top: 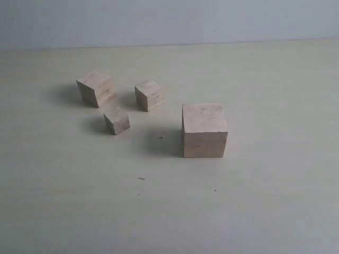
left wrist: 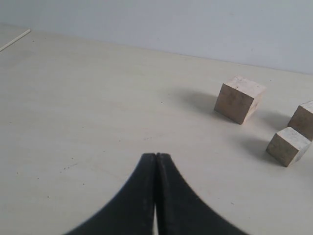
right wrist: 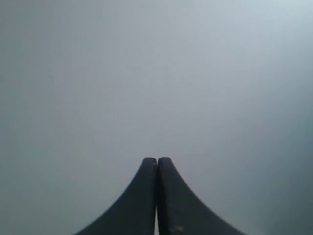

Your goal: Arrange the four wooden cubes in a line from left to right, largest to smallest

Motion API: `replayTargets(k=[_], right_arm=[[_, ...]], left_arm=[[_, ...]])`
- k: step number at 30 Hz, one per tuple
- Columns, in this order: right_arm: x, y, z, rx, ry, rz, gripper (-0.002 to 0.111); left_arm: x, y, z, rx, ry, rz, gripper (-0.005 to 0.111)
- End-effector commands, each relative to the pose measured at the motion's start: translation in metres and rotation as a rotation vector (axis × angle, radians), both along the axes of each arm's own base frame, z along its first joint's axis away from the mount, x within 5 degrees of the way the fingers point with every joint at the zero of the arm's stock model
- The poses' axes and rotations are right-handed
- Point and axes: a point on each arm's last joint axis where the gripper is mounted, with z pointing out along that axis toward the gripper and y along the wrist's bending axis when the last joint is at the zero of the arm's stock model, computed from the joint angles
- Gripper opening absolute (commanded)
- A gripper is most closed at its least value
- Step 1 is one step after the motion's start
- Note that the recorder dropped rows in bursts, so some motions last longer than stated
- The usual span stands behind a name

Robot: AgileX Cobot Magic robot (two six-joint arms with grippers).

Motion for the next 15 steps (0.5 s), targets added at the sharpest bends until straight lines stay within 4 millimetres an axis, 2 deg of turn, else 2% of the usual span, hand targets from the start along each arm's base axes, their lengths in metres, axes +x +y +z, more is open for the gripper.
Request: replayTargets(k=[1,5,8,15], right_arm=[[-0.002,0.0,0.005,0.14,-0.024,0.056,0.0],[-0.009,0.003,0.036,0.14,0.058,0.09,0.0],[-0.005,0.005,0.064,0.133,0.178,0.107,0.0],[0.029,0.015,0.136,0.131,0.488,0.185,0.0]], left_arm=[[0.0,0.0,0.001,0.003,-0.014,-0.005,0.0],[0.0,0.0,0.001,0.003,-0.014,-0.005,0.0],[0.0,0.0,0.001,0.003,-0.014,-0.005,0.0],[0.0,0.0,0.001,0.003,-0.014,-0.005,0.0]])
